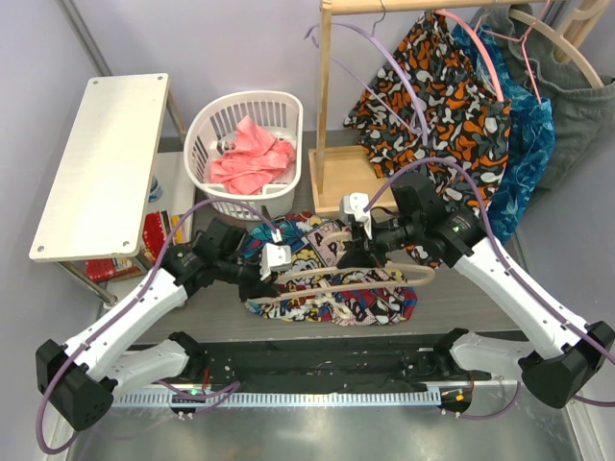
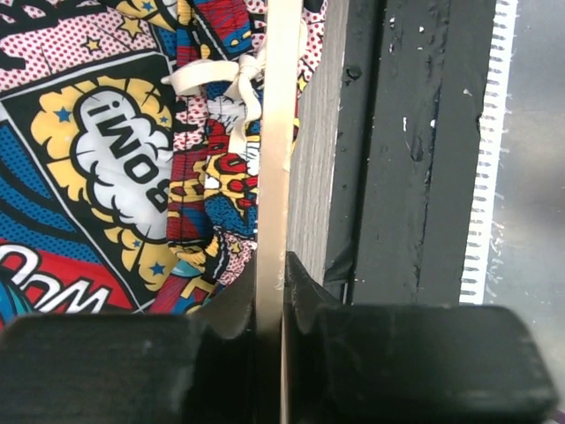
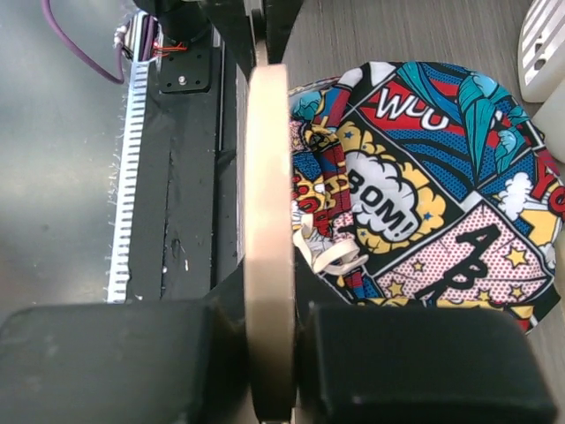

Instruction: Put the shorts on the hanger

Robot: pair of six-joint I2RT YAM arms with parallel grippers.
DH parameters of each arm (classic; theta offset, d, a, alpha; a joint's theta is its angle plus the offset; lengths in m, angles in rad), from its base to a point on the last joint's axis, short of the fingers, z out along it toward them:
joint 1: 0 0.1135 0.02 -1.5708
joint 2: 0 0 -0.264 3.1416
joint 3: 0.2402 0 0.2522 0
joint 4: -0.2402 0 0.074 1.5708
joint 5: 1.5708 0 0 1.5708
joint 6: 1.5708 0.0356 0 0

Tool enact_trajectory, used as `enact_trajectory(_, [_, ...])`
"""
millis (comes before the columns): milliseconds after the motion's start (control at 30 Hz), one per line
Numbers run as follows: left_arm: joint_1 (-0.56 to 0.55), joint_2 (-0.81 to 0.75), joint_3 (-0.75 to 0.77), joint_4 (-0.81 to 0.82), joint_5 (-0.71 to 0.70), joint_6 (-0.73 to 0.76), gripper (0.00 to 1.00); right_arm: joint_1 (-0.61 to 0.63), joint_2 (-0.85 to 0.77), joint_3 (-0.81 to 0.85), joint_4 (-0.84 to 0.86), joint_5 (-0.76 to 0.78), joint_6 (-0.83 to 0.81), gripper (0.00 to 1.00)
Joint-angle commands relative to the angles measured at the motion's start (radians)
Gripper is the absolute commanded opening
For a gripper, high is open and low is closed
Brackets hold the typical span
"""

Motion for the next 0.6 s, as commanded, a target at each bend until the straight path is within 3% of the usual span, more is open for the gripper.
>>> enact_trajectory(0, [0.0, -0.002, 0.045, 0.015, 0.003, -0.026, 0.27, 0.01, -0.044, -0.006, 0.043, 0.032, -0.002, 0.01])
enact_trajectory(33, [0.0, -0.002, 0.057, 0.002, -0.018, -0.028, 0.76, 0.01, -0.063, -0.005, 0.008, 0.065, -0.046, 0.01])
enact_trajectory(100, [0.004, -0.013, 0.071, -0.004, -0.126, -0.072, 0.99, 0.008, -0.084, -0.005, -0.059, 0.113, -0.075, 0.01])
enact_trajectory(300, [0.024, -0.035, 0.066, 0.041, -0.236, -0.239, 1.0, 0.01, -0.241, -0.051, -0.202, 0.199, -0.095, 0.01])
enact_trajectory(467, [0.023, 0.103, 0.121, -0.036, -0.154, -0.138, 1.0, 0.011, -0.276, -0.048, -0.259, 0.338, -0.049, 0.01])
enact_trajectory(500, [0.023, 0.136, 0.15, -0.077, -0.128, -0.114, 0.98, 0.008, -0.268, -0.035, -0.284, 0.357, -0.043, 0.01])
enact_trajectory(533, [0.021, 0.207, 0.157, -0.075, -0.129, -0.126, 0.86, 0.01, -0.259, -0.009, -0.293, 0.377, -0.04, 0.01])
enact_trajectory(567, [0.02, 0.237, 0.164, -0.075, -0.131, -0.136, 0.8, 0.007, -0.25, -0.003, -0.296, 0.413, -0.039, 0.01])
